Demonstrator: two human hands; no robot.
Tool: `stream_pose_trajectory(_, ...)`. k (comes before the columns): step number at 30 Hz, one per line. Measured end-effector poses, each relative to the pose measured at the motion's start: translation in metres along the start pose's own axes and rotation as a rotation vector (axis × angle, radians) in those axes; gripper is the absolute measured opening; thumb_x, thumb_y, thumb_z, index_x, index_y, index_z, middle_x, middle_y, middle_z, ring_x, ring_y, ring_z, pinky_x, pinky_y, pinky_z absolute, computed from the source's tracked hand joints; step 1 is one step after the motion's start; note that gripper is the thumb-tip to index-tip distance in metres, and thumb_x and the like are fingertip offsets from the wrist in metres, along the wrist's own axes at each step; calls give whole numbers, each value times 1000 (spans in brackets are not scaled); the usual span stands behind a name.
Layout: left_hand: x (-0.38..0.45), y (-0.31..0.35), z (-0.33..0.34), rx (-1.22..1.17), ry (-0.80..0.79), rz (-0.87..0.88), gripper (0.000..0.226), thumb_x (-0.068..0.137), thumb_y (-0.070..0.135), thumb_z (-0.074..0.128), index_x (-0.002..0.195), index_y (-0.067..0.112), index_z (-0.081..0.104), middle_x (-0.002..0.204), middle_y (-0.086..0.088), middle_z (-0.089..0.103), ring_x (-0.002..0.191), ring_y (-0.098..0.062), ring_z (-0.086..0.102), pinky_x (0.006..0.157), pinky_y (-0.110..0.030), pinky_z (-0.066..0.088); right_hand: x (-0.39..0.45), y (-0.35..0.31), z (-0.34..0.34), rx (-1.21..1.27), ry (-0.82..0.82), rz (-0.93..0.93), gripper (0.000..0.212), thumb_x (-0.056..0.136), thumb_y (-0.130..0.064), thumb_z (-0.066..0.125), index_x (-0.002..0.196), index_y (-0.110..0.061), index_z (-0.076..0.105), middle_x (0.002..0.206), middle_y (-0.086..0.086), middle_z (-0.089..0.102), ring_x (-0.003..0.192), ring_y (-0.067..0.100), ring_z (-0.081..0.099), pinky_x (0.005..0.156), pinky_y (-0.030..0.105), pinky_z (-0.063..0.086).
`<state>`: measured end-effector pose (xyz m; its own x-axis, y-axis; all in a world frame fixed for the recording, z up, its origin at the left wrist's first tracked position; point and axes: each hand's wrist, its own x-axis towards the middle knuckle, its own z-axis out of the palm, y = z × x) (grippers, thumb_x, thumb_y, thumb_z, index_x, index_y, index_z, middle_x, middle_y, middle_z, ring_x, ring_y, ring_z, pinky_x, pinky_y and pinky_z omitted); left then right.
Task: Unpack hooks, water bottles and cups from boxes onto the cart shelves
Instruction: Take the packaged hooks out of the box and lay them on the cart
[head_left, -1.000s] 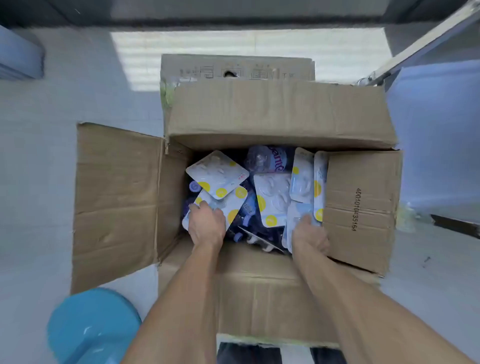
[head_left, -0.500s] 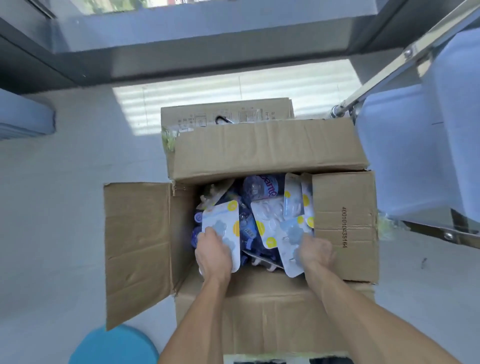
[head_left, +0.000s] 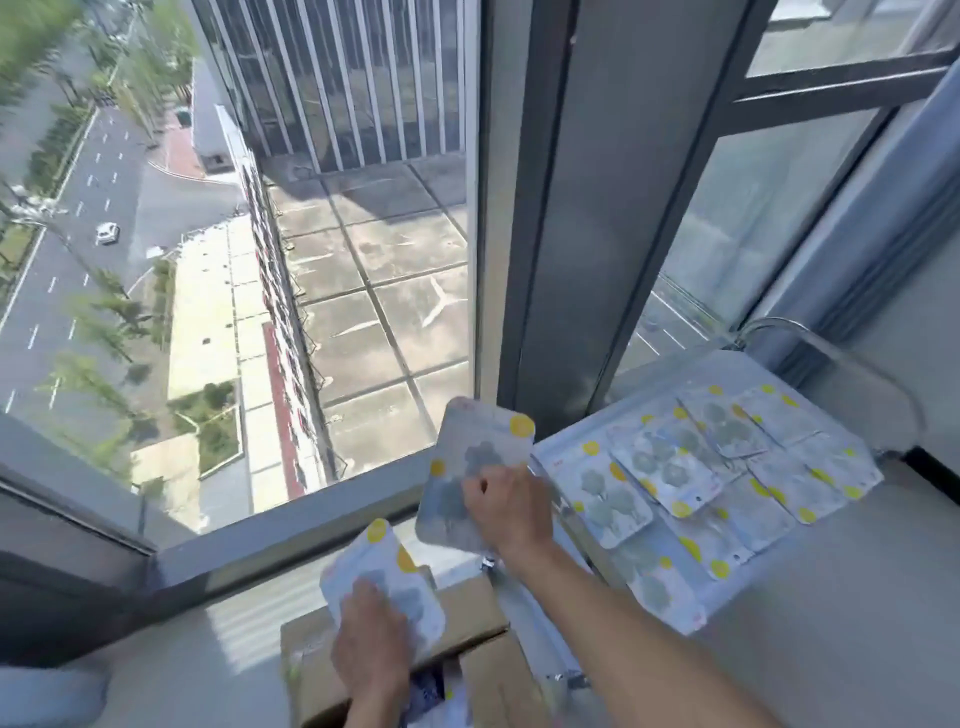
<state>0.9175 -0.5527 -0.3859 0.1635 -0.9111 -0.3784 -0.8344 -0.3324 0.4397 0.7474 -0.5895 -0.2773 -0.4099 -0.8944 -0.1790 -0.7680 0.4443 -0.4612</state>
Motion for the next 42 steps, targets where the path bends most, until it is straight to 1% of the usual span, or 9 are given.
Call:
stream_pose_trajectory(4,-32,137,-45,-92,275,129,15,96,14,42,100,13,56,98,-15,64,86,-39,63,68,-39,46,36,44,-126,9,229,25,36,95,-32,44,85,-6,67,89,17,67,84,36,62,64,35,38)
stream_pose_trajectory(8,-65,240,-4,-35,299,319,8,96,11,44,93,11,51,95,-14,60,83,-40,62,63,-38,40,62,152,-169,-34,256,180,37,95,-29,44,101,-4,70,104,19,68,97,37,64,73,35,47)
stream_pose_trajectory(11,-84,308,60,-2,254,377,8,94,8,42,94,11,50,97,-13,58,85,-39,61,63,-38,36,86,244,-173,-91,132,224,37,96,-30,46,105,-2,70,111,19,68,105,37,64,80,37,51)
stream_pose_trajectory(14,-104,344,141,63,124,327,11,94,7,42,99,11,50,104,-12,57,92,-39,60,67,-41,38,102,330,-165,-234,-113,221,36,97,-31,46,113,-7,69,117,16,66,108,34,64,83,36,51)
stream_pose_trajectory(18,-128,337,234,175,-74,183,14,97,14,40,108,15,49,111,-7,56,103,-31,60,77,-40,42,107,410,-137,-348,-375,191,36,95,-31,47,122,-15,65,125,11,63,117,28,61,91,32,49)
stream_pose_trajectory(22,-153,301,284,254,-208,4,14,98,17,40,109,16,47,113,-5,55,105,-28,59,80,-38,42,106,438,-99,-442,-558,92,33,93,-32,47,120,-17,61,122,7,63,114,27,61,86,32,48)
stream_pose_trajectory(32,-113,303,305,188,-81,-93,8,99,13,40,98,15,48,101,-6,53,87,-27,56,64,-31,31,150,447,-66,-526,-562,-17,28,91,-12,46,112,-15,65,113,6,66,105,25,64,68,28,41)
stream_pose_trajectory(36,-106,308,314,140,-8,-82,12,99,13,40,88,18,39,95,-6,51,81,-29,54,63,-36,35,160,440,-60,-509,-538,-19,28,94,-17,45,114,-15,64,116,7,65,108,26,63,73,29,44)
stream_pose_trajectory(42,-112,303,312,155,-47,-122,19,104,27,35,106,13,49,106,-8,54,95,-30,58,72,-36,38,154,432,-61,-580,-531,-30,27,97,-28,47,114,-17,65,118,4,65,109,24,63,77,29,49)
